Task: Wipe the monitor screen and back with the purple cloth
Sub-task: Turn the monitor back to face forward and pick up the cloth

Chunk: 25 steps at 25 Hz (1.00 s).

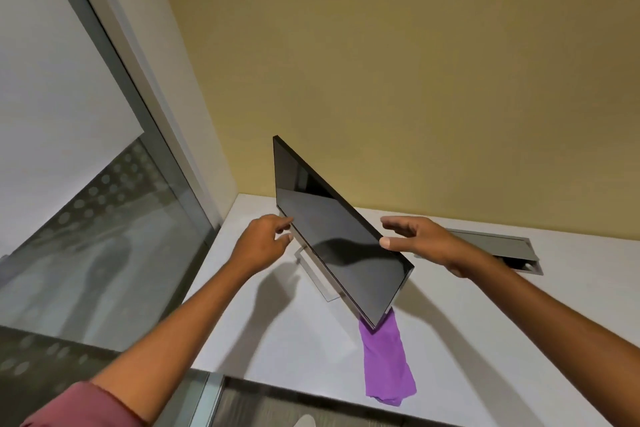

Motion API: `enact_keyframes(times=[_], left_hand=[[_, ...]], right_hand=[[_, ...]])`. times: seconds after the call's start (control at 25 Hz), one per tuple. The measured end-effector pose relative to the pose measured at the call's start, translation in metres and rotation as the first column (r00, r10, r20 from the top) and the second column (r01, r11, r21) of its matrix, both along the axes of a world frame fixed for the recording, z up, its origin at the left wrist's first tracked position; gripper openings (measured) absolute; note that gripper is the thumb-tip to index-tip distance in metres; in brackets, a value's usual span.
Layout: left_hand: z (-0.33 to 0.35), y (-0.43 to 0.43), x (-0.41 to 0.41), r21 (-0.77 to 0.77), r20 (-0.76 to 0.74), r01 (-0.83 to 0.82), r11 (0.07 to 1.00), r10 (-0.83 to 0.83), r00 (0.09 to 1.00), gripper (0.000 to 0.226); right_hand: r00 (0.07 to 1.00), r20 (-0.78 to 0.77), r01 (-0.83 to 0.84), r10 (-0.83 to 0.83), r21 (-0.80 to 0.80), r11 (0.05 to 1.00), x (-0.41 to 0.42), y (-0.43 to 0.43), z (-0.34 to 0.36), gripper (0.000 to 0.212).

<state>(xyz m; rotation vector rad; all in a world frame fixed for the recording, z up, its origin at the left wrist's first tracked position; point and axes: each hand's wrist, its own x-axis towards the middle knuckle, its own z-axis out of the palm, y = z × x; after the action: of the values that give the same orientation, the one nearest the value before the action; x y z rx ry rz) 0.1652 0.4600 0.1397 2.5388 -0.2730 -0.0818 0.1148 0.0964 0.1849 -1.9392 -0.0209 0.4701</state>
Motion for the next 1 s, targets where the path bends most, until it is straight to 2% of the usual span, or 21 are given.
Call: enact_keyframes(times=[0.16, 0.36, 0.6, 0.76, 1.0], left_hand=[[0.015, 0.022, 0.072, 0.010, 0.031, -0.057, 0.998, 0.057, 0.998, 0.049], [0.028, 0.028, 0.153, 0.124, 0.091, 0.004, 0.992, -0.016, 0.996, 0.059], [0.042, 0.026, 0.210, 0.272, 0.133, 0.107, 0.956, -0.148, 0.980, 0.063], [0.044, 0.028, 0.231, 0.336, 0.072, 0.173, 0.926, -0.208, 0.976, 0.067], [0.046, 0.034, 0.236, 0.320, 0.152, 0.175, 0.931, -0.233, 0.961, 0.060]], right_hand=[[0.997, -0.019, 0.075, -0.075, -0.001, 0.997, -0.026, 0.005, 0.005, 0.067], [0.987, -0.041, 0.154, -0.153, 0.003, 0.988, -0.057, 0.024, 0.013, 0.037], [0.969, -0.018, 0.245, -0.244, 0.019, 0.969, -0.083, 0.025, 0.011, 0.036], [0.917, 0.013, 0.398, -0.398, 0.026, 0.917, -0.091, 0.023, 0.000, 0.033], [0.810, 0.064, 0.584, -0.583, 0.005, 0.812, -0.088, 0.022, -0.008, 0.025]])
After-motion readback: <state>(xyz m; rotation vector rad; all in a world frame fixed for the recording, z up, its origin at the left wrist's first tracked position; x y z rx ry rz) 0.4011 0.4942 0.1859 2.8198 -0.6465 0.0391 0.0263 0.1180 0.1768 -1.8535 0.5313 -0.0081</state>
